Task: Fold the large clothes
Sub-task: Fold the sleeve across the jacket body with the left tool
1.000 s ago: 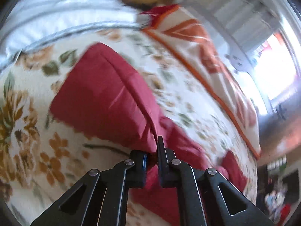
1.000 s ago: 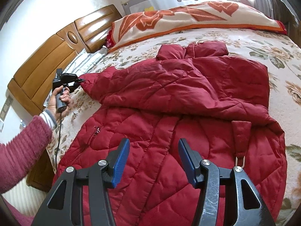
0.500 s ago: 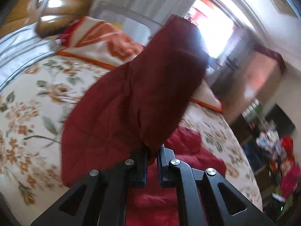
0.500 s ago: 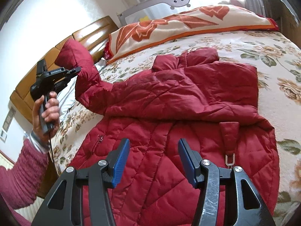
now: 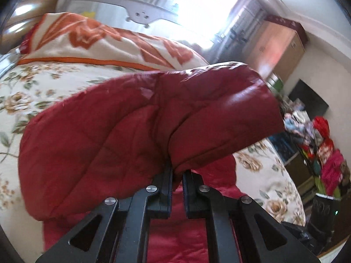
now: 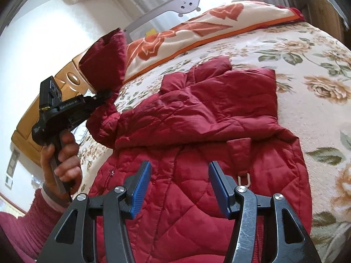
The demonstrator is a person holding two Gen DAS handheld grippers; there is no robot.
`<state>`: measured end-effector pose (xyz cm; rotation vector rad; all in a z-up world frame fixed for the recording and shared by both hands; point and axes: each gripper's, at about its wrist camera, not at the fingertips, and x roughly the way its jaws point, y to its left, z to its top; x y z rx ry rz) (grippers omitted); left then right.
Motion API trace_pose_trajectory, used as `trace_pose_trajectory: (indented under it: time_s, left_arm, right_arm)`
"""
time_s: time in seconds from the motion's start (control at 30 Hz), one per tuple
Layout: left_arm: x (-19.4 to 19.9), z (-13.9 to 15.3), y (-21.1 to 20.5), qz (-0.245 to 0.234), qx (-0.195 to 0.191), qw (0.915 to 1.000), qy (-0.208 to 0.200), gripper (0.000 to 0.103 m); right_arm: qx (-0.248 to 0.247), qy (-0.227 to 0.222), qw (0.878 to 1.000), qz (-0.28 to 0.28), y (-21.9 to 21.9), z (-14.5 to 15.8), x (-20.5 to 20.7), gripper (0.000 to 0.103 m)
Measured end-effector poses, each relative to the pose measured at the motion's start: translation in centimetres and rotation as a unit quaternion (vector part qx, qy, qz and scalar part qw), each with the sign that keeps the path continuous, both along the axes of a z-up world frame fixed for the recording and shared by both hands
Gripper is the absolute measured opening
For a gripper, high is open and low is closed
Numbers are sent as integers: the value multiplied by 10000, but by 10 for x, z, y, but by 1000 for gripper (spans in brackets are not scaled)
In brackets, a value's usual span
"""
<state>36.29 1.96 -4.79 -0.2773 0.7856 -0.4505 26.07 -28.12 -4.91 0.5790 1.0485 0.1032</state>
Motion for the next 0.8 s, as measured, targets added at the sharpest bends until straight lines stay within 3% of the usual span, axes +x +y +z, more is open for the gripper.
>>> trace_pose_trajectory:
  time_s: [0.23,0.5,0.6,0.8]
  left_arm:
    - [49,-31,-52,-362,510,9976,309,6]
    - [65,-56,-73,-597,753,9933,635,6]
    - [67,-62,-69,-634,758,9927,697,6]
    - [79,-60,-66,-728,657,9927,709,6]
  right_arm:
    - [211,27,9991,-370,-24,-4,-1,57]
    - [610,83,9955,-715,-51,-14,16,58]
    - [986,179,9907,-917,-60,-28,35,84]
    - [1705,329,9768,-1255,-78,-59,73,86]
